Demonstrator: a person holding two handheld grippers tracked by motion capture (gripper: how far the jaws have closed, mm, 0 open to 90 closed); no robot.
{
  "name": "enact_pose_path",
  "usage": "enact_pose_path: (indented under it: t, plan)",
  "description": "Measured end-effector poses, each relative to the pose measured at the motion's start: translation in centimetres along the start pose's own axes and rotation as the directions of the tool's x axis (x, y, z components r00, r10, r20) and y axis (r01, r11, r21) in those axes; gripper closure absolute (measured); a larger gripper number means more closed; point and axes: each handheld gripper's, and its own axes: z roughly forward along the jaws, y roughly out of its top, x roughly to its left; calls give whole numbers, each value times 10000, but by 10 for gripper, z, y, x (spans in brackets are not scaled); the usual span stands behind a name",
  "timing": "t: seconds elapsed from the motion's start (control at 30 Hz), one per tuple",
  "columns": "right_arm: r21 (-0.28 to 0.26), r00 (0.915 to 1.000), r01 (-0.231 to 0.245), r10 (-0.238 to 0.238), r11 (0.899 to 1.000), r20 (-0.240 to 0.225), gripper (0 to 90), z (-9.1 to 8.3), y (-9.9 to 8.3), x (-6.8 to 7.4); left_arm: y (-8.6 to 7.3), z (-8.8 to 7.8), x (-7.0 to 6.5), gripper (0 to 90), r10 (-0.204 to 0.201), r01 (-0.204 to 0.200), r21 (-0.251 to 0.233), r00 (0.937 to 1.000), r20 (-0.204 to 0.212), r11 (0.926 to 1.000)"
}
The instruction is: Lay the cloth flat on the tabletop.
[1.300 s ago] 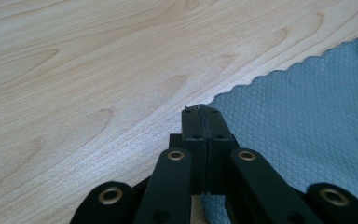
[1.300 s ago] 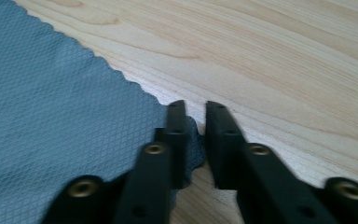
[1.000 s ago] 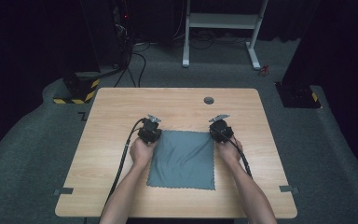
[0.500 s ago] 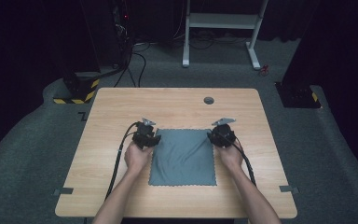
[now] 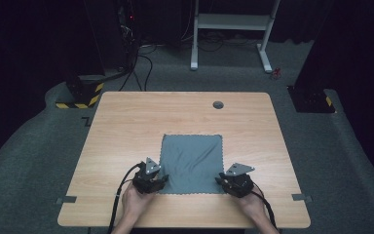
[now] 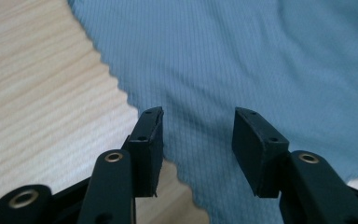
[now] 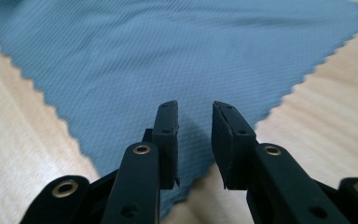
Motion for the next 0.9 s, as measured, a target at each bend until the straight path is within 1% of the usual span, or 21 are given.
enact_pose_path:
  t: [0.03, 0.1, 0.13, 0.2, 0.23, 0.3, 0.43, 0.5, 0.6, 0.63, 0.7, 0.87, 0.9]
  plan:
    - [-39, 10000, 32, -32, 10000, -19, 714, 0, -2, 1, -2, -1, 0, 535, -20, 19, -121, 10000, -11, 9999]
    - [-95, 10000, 8, -9, 10000, -58, 713, -1, -4, 0, -6, -3, 1, 536, -180, 180, -237, 9998, -6, 9996]
    - [-80, 10000, -19, 18, 10000, -56, 712, -3, -6, 0, -9, -4, 0, 540, -187, 185, -333, 9998, -43, 9993]
    - [-254, 10000, -6, 7, 9997, 21, 711, -6, -11, 1, -15, -6, -1, 539, -114, 106, -654, 9999, -122, 9978]
    - [-330, 10000, -20, 21, 9995, 22, 711, -8, -14, 1, -18, -7, 0, 539, -200, 191, -784, 9997, -109, 9967]
    - [-348, 10000, -36, 38, 9994, 47, 710, -12, -18, 0, -22, -10, 0, 539, -303, 300, -819, 9995, -23, 9962]
    - [-332, 9996, -284, 284, 9990, -11, 703, -16, -23, -2, -25, -13, 0, 529, -318, 310, -800, 9995, -88, 9963]
    - [-456, 9996, -286, 288, 9986, 58, 702, -17, -25, -1, -25, -13, 0, 515, -399, 388, -803, 9991, -114, 9960]
    - [-453, 9991, -375, 383, 9983, 170, 699, -17, -25, 1, -25, -13, 1, 493, -424, 407, -794, 9989, -204, 9960]
    - [-457, 9990, -379, 389, 9982, 212, 690, -17, -25, 1, -25, -13, 1, 477, -506, 484, -789, 9984, -254, 9957]
    - [-441, 9985, -436, 449, 9981, 303, 654, -17, -25, 0, -26, -14, 2, 445, -504, 481, -747, 9983, -282, 9960]
    - [-429, 9982, -495, 509, 9978, 307, 639, -17, -24, 0, -26, -14, 1, 418, -582, 557, -728, 9978, -327, 9958]
    - [-426, 9980, -523, 537, 9977, 329, 630, -17, -24, 0, -26, -13, 1, 411, -670, 643, -734, 9972, -345, 9952]
